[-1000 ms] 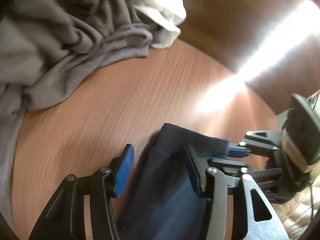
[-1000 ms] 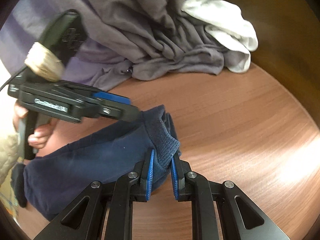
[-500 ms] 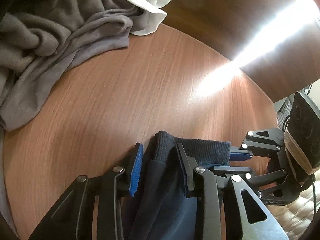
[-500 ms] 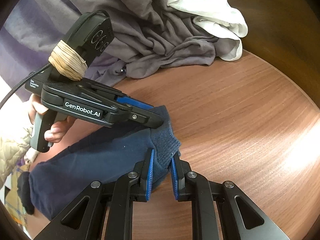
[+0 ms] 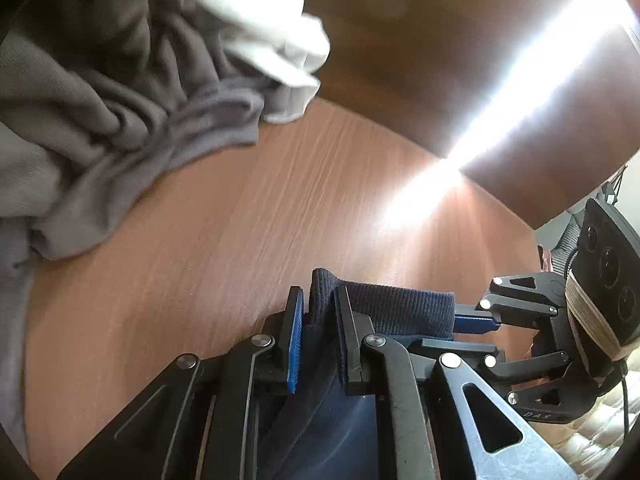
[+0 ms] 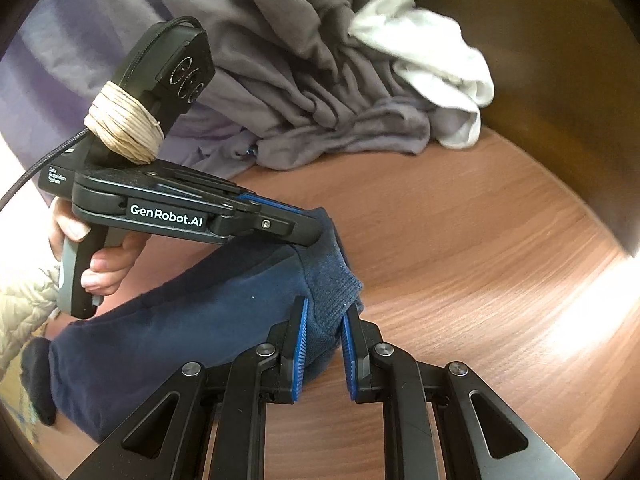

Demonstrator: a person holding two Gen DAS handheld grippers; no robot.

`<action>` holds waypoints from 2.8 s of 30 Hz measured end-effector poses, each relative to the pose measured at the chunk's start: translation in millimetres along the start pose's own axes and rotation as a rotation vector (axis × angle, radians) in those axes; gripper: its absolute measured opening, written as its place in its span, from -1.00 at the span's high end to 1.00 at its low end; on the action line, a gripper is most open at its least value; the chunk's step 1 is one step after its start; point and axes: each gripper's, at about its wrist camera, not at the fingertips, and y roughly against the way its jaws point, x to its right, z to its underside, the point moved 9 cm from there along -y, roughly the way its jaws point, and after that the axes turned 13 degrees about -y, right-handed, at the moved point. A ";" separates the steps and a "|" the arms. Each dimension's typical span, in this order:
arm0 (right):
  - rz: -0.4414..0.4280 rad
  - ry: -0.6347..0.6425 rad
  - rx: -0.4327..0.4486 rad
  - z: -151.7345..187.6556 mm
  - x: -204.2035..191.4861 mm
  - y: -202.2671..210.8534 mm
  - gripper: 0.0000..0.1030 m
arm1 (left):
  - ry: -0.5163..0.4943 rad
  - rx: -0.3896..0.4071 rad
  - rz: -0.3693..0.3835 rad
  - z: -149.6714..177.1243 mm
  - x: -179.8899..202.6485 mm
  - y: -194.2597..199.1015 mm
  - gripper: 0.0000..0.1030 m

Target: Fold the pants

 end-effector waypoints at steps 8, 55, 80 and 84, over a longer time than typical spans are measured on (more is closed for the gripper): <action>0.004 0.055 0.082 -8.3 -30.1 34.4 0.67 | -0.027 0.134 -0.067 2.1 15.7 61.3 0.71; 0.095 0.424 0.343 121.7 -371.5 89.4 0.67 | -0.099 0.371 -0.181 261.8 7.3 326.1 0.76; 0.052 0.584 0.031 242.6 -401.7 23.9 0.41 | -0.036 0.123 -0.186 403.9 5.8 277.8 0.75; 0.028 0.546 0.072 237.6 -402.6 39.3 0.41 | -0.010 0.090 -0.269 420.0 8.1 288.6 0.60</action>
